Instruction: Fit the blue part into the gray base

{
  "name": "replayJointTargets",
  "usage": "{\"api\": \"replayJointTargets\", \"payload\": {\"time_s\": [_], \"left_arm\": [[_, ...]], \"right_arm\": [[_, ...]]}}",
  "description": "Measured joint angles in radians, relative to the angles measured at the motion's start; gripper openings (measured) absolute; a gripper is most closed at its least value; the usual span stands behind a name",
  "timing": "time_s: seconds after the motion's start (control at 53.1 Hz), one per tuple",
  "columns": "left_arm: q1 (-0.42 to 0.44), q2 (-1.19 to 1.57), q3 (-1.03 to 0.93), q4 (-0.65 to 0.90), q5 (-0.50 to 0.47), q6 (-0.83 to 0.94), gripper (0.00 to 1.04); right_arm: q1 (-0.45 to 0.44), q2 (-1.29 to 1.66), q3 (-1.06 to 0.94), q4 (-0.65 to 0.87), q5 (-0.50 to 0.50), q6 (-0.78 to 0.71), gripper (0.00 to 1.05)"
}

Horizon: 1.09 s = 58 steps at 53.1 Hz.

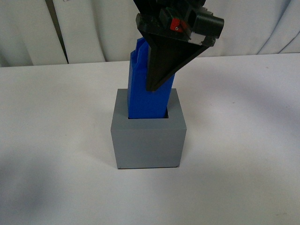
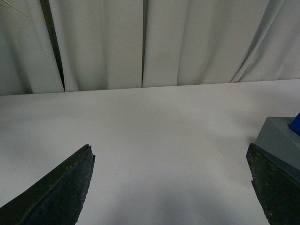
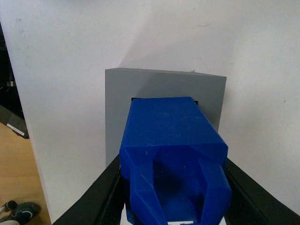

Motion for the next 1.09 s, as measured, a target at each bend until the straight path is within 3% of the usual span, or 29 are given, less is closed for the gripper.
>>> {"api": "replayJointTargets", "payload": {"time_s": [1.092], "left_arm": [[0.000, 0.000, 0.000, 0.000, 0.000, 0.000, 0.99]], "right_arm": [[-0.003, -0.021, -0.040, 0.010, 0.003, 0.003, 0.47]]}}
